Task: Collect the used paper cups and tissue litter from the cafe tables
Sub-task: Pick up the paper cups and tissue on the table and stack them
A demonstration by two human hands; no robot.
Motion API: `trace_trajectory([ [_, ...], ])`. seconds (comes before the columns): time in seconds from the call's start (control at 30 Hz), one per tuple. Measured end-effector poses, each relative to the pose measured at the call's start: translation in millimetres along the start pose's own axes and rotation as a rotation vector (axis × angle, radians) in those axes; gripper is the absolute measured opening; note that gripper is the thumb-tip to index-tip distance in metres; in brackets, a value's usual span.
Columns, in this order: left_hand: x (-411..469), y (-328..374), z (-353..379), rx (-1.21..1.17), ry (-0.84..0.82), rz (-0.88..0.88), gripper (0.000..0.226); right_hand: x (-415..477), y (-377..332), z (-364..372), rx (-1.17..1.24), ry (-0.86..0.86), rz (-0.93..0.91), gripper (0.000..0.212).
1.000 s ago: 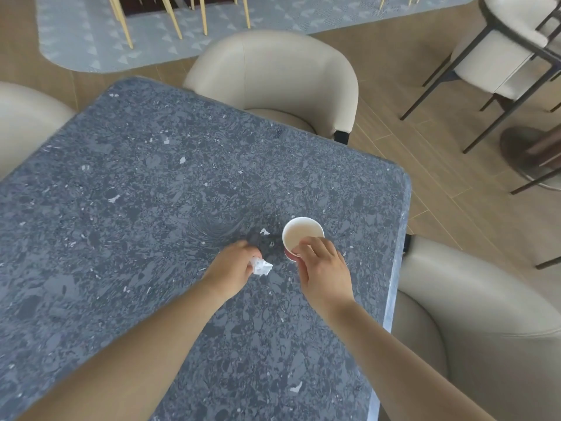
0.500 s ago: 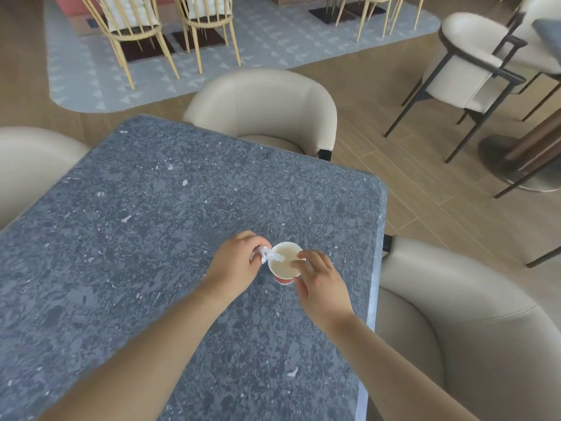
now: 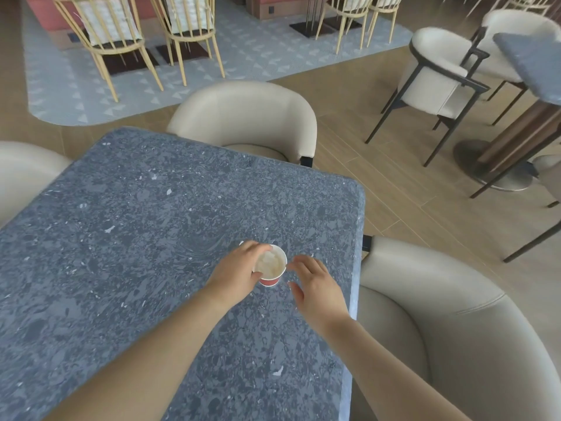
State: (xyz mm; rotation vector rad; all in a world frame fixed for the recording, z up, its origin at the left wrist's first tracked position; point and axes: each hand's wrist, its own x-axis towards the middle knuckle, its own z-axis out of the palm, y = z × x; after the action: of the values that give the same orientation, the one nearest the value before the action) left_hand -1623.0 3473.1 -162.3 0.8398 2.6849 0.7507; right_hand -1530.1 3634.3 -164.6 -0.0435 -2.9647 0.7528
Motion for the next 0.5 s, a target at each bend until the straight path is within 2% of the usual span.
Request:
trace_trajectory([
  [0.3,-3,-27,-1,0.134,0.018,-0.074,0.039,14,-4,26,-0.048,-0.151,-0.045,0.04],
  [0.5,13,-57,1,0.226,-0.036,-0.182,0.038,37,-1,31,-0.058,-0.03,-0.103,0.018],
])
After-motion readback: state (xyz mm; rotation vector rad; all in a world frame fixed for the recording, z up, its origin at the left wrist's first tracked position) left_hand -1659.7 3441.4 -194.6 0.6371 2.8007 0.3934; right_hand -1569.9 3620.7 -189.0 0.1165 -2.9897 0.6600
